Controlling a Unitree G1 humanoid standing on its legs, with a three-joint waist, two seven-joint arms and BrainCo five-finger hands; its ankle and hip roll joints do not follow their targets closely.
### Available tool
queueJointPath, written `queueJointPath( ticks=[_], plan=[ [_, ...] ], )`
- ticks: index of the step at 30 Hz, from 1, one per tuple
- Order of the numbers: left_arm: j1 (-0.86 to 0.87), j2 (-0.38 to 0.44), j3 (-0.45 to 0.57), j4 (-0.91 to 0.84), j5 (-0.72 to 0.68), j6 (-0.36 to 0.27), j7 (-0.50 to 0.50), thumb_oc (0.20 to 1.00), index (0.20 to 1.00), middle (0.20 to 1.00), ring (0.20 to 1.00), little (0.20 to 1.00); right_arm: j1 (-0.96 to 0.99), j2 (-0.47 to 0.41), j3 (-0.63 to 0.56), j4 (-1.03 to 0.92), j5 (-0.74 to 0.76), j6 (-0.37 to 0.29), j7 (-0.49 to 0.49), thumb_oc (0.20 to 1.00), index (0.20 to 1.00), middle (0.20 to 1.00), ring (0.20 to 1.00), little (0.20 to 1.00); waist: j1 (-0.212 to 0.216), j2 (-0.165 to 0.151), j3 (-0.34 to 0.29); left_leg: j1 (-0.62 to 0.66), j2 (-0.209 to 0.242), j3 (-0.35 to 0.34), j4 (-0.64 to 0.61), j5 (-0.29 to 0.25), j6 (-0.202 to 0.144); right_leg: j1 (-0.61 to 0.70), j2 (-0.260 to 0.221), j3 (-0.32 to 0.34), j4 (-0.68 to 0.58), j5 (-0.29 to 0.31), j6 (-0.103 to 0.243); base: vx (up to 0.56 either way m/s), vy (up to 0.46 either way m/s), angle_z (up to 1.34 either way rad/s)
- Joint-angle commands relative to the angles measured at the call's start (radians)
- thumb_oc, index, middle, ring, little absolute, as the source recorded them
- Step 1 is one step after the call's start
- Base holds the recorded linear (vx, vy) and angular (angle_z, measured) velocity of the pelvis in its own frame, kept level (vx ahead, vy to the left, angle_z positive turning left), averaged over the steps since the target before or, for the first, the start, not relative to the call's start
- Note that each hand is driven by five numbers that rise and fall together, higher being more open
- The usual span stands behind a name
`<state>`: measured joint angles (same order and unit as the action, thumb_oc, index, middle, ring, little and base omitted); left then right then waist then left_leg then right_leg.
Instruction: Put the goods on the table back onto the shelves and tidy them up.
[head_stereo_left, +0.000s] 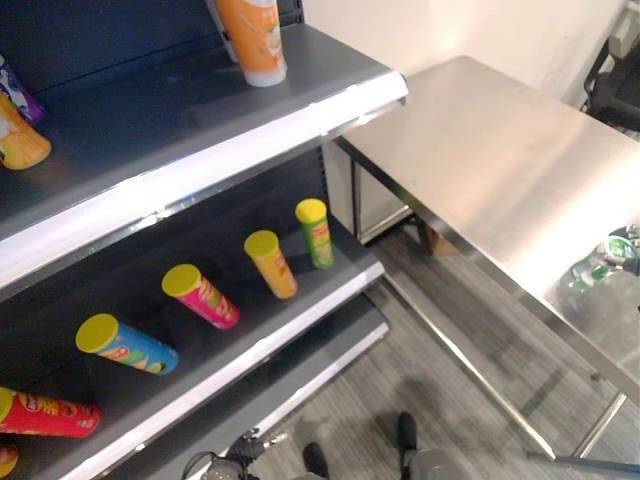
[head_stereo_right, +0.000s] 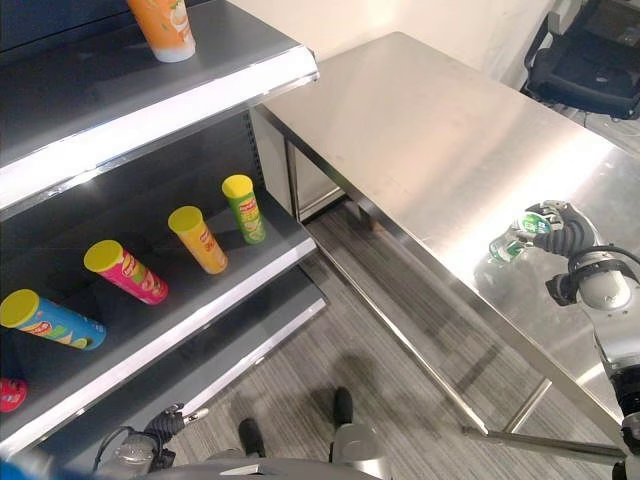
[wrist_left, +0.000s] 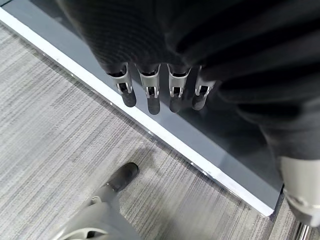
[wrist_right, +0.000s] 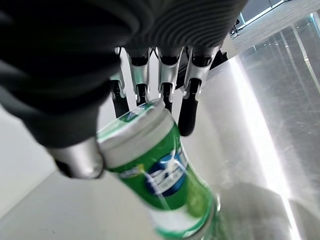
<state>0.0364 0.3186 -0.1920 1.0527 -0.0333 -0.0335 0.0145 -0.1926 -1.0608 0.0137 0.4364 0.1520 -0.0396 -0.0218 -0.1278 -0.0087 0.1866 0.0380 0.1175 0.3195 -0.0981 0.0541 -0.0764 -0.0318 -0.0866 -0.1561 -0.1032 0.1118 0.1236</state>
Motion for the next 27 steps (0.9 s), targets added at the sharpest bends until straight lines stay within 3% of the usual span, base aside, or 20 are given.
queueJointPath(
  ticks=[1,6,13,19,23,27],
  plan=[
    [-0.048,0.041,-0.005,-0.007,0.009,-0.004,0.003,1.000,1.000,1.000,1.000,1.000,-0.039,-0.014,0.009,-0.001,-0.021,-0.022,-0.018,0.200,0.200,0.200,0.200,0.200,0.039,-0.058,-0.009,0.066,0.056,-0.071,0.081,-0.153,-0.059,-0.041,-0.069,0.018,0.016,-0.065,0.079,0.00,0.000,0.00],
    [-0.045,0.040,0.015,-0.002,0.011,-0.001,0.009,1.000,1.000,1.000,1.000,1.000,-0.012,-0.025,-0.059,-0.055,-0.043,-0.033,-0.054,0.200,0.200,0.200,0.200,0.200,0.037,-0.054,-0.011,0.073,0.058,-0.073,0.074,-0.151,-0.060,-0.029,-0.069,0.010,0.016,-0.072,0.078,0.00,0.000,0.00],
    [-0.036,0.039,0.046,-0.023,-0.022,-0.009,0.016,1.000,1.000,1.000,1.000,1.000,0.008,-0.062,-0.204,-0.214,0.013,-0.105,-0.109,0.200,0.200,0.200,0.200,0.200,0.046,-0.055,-0.019,0.060,0.071,-0.108,0.073,-0.137,-0.070,-0.003,-0.062,-0.024,0.016,-0.097,0.065,0.00,-0.044,0.16],
    [-0.013,0.027,0.079,-0.041,-0.092,-0.016,0.022,1.000,1.000,1.000,1.000,1.000,-0.019,-0.117,-0.260,-0.338,0.035,-0.150,-0.120,0.200,0.200,0.200,0.200,0.200,0.086,-0.069,-0.033,0.028,0.093,-0.186,0.082,-0.115,-0.090,0.044,-0.041,-0.087,0.043,-0.155,0.034,0.01,-0.109,0.43],
    [0.021,0.012,0.117,-0.034,-0.135,-0.019,0.031,1.000,1.000,1.000,1.000,1.000,-0.083,-0.151,-0.243,-0.413,0.050,-0.179,-0.123,0.200,0.200,0.200,0.200,0.200,0.128,-0.078,-0.034,0.000,0.102,-0.257,0.084,-0.090,-0.101,0.071,-0.030,-0.146,0.059,-0.188,0.014,0.03,-0.119,0.52],
    [0.041,0.003,0.144,-0.019,-0.164,-0.019,0.037,1.000,1.000,1.000,1.000,1.000,-0.134,-0.168,-0.211,-0.463,0.075,-0.194,-0.111,0.200,0.200,0.200,0.200,0.200,0.159,-0.086,-0.026,-0.017,0.102,-0.278,0.088,-0.079,-0.113,0.095,-0.032,-0.199,0.060,-0.200,0.007,0.00,-0.054,0.68]
  ],
)
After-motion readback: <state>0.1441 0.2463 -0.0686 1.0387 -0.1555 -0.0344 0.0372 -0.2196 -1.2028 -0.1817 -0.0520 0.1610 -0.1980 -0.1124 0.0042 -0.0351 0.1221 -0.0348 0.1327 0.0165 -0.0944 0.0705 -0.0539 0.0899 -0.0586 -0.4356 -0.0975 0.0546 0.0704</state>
